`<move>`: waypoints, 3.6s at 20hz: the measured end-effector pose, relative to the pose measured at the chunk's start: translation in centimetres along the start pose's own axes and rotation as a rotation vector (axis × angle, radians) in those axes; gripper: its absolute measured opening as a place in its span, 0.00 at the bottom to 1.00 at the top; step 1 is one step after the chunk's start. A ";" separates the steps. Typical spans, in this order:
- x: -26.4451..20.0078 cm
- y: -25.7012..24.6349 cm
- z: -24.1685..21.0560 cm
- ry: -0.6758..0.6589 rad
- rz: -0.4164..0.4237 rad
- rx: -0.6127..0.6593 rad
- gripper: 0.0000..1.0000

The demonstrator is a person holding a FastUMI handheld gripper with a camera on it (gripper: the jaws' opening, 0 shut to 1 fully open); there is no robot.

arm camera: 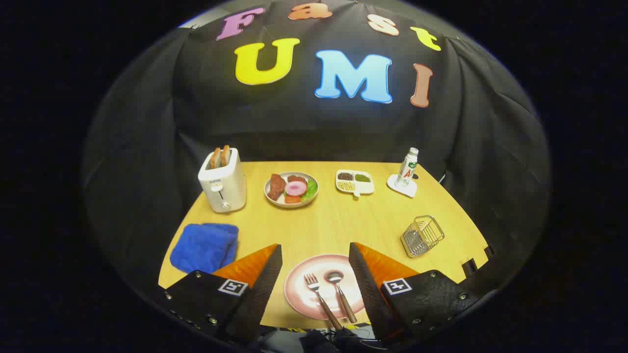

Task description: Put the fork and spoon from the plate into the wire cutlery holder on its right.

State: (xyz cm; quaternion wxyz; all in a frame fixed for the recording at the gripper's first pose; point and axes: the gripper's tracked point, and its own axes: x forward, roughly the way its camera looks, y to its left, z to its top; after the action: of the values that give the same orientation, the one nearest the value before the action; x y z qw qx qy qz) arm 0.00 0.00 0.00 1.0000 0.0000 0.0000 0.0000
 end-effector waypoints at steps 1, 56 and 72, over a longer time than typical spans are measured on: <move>0.7 -0.5 -0.8 0.040 -0.012 -0.006 0.85; 11.1 -5.0 -18.8 0.804 0.021 -0.317 0.04; 9.7 -15.2 -9.1 0.753 -0.303 -0.087 0.01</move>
State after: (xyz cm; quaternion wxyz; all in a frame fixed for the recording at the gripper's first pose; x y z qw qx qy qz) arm 9.67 -15.20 -9.11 0.9179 -0.0422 0.3660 -0.1475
